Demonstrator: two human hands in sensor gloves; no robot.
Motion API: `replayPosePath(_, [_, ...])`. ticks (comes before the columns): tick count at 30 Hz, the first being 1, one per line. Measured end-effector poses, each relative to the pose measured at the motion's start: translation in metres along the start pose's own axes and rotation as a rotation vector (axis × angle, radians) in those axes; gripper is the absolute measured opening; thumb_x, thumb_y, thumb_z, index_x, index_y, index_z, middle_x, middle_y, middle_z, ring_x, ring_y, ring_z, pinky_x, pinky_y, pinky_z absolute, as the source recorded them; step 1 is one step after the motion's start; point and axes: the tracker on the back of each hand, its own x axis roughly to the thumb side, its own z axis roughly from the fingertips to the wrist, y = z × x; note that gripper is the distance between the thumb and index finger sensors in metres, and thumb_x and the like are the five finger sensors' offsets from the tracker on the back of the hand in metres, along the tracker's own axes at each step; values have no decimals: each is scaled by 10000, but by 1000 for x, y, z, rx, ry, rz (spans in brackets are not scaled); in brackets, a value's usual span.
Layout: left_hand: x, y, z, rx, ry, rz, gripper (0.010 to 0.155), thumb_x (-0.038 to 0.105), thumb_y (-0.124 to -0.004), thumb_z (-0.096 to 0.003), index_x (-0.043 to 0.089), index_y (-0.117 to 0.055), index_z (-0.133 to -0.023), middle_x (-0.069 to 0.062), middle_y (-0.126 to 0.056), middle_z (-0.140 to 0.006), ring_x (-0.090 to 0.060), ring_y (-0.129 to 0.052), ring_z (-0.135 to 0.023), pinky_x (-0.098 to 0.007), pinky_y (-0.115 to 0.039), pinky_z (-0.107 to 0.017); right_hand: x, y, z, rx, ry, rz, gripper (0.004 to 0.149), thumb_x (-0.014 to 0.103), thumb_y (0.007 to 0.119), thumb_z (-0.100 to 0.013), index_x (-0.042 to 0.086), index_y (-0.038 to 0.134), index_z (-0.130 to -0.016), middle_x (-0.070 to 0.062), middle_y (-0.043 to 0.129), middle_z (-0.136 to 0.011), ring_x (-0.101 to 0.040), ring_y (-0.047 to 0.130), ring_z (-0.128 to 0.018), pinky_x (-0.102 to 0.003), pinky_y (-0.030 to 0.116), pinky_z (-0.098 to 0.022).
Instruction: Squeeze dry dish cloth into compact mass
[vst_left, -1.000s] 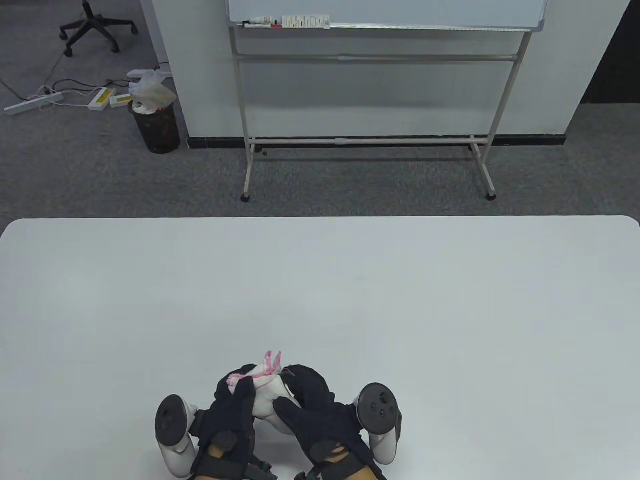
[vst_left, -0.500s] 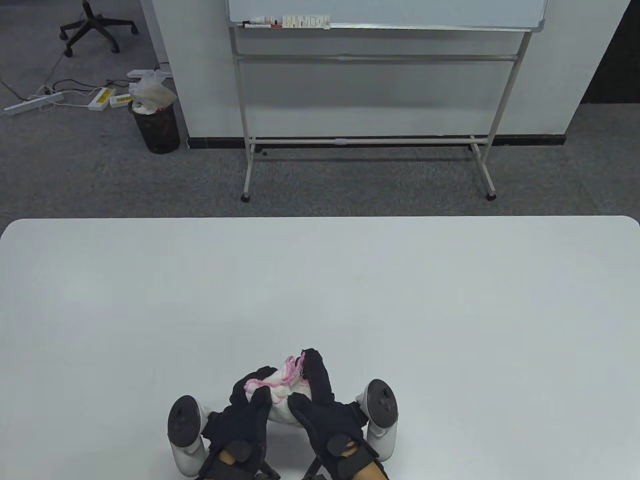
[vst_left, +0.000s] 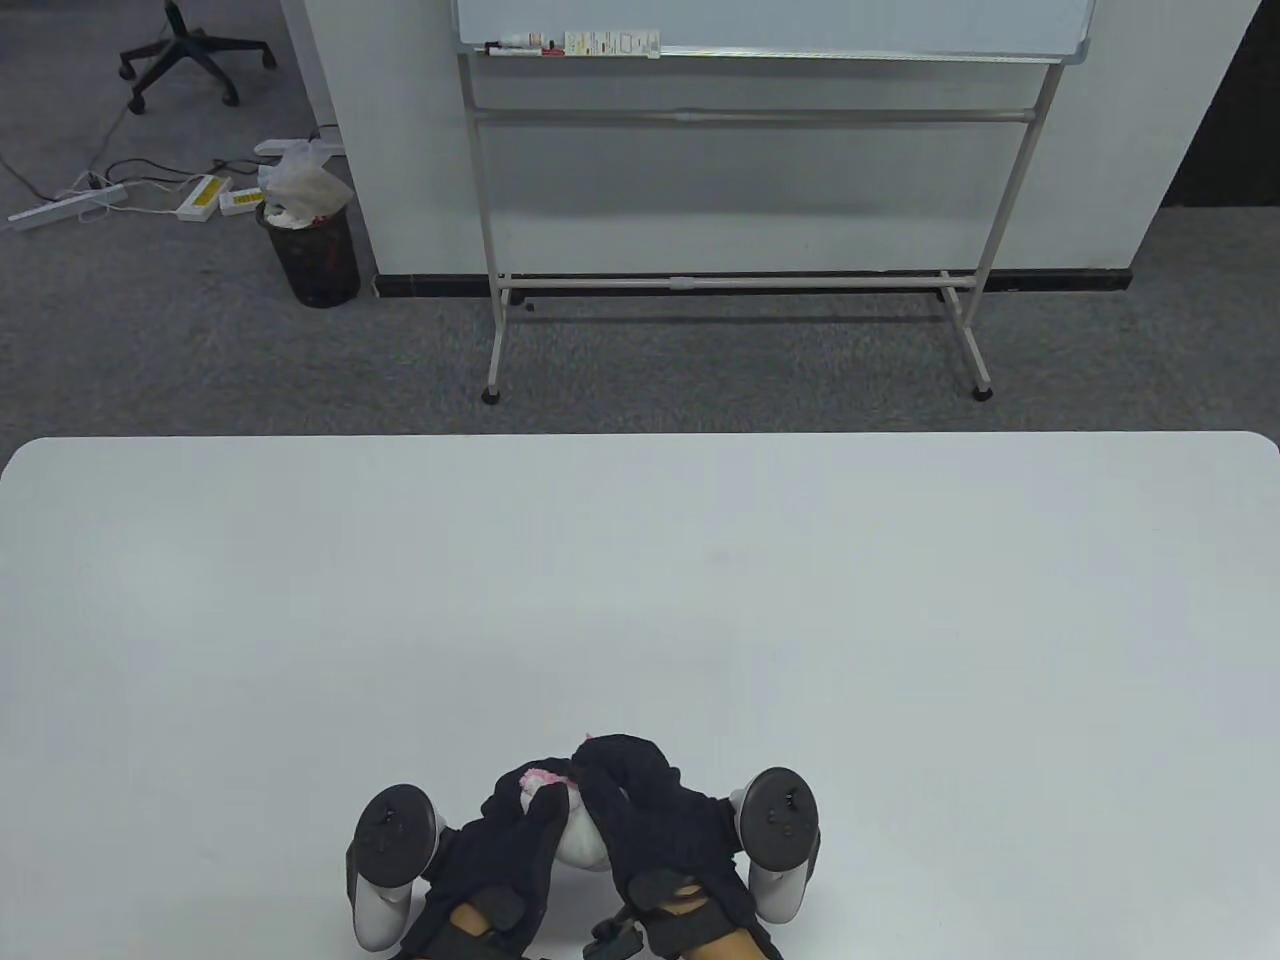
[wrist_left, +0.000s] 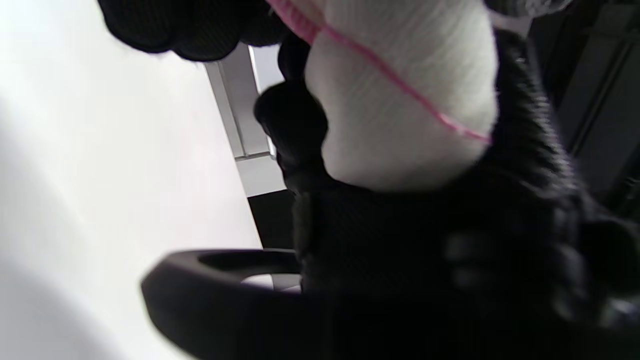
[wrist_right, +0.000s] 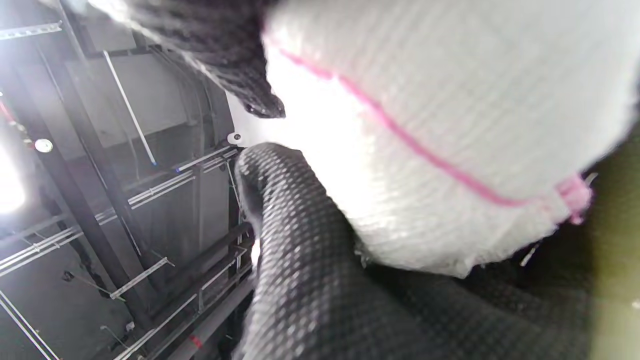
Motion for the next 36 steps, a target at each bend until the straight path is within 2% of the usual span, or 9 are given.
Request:
replayPosePath(2, [2, -2, 0, 40, -9, 9, 845, 745, -504, -563, 172, -138, -1065, -245, -395, -1077, -499, -624, -900, -586, -625, -640, 2, -4, 1, -22, -12, 9, 464, 374, 772, -505, 88, 707, -864, -202, 724, -825, -488, 827, -558, -526, 772, -293])
replayPosePath(10, [15, -8, -1, -27, -180, -30, 764, 740, -504, -561, 321, -163, -1102, -111, -160, -1170, -481, -357, -1046, -636, -448, -717, -16, 2, 3, 40, 214, -100, 563, 412, 658, -535, 97, 511, -978, -186, 787, -722, -436, 874, -438, -481, 778, -206])
replayPosePath(14, [14, -15, -2, -115, -169, 55, 760, 713, -539, -565, 337, -154, -1102, -72, -48, -1166, -478, -129, -1058, -678, -280, -712, -31, 7, 5, 55, 313, -232, 738, 561, 556, -543, 99, 236, -1022, -224, 518, -914, -466, 771, -608, -533, 713, -385])
replayPosePath(17, [8, -19, -5, -110, -139, -89, 752, 695, -563, -564, 279, -238, -1100, -115, -170, -1160, -475, -207, -1056, -682, -360, -689, -29, 13, 9, 51, 355, -187, 801, 620, 516, -515, 153, 108, -1023, -226, 239, -994, -524, 472, -818, -630, 468, -584])
replayPosePath(19, [7, -21, -4, -119, -113, -69, 746, 678, -570, -574, 227, -280, -1092, -172, -285, -1138, -522, -399, -1007, -637, -595, -641, -26, 11, 9, 29, 319, -127, 821, 651, 506, -499, 166, 109, -1029, -199, 133, -1024, -517, 217, -954, -676, 191, -675])
replayPosePath(21, [8, -21, -3, -76, -81, -44, 721, 662, -612, -565, 187, -397, -1063, -201, -514, -1050, -520, -653, -871, -564, -758, -511, -25, 10, 8, 41, 293, -182, 825, 669, 480, -499, 173, 91, -1032, -187, 90, -1034, -481, 168, -990, -683, 176, -671])
replayPosePath(28, [9, -7, -4, 97, -30, -105, 584, 660, -672, -546, 202, -632, -906, -120, -815, -762, -379, -895, -522, -399, -869, -251, -21, 12, 3, 114, 175, -288, 814, 642, 550, -507, 163, 184, -1053, -211, 171, -1052, -504, 276, -987, -692, 269, -676])
replayPosePath(31, [5, 1, -2, 174, 2, -34, 577, 654, -675, -554, 199, -622, -904, -115, -815, -751, -361, -909, -509, -384, -874, -232, -6, 9, 2, 137, 55, -213, 804, 603, 633, -522, 162, 230, -1060, -199, 180, -1064, -501, 274, -998, -683, 249, -698])
replayPosePath(36, [-5, 19, 6, 322, 65, 206, 587, 640, -674, -559, 191, -570, -922, -125, -767, -803, -360, -920, -544, -380, -887, -256, 21, 5, 5, 159, -212, 246, 725, 504, 746, -522, 172, 393, -1061, -157, 324, -1091, -453, 399, -1026, -655, 354, -716])
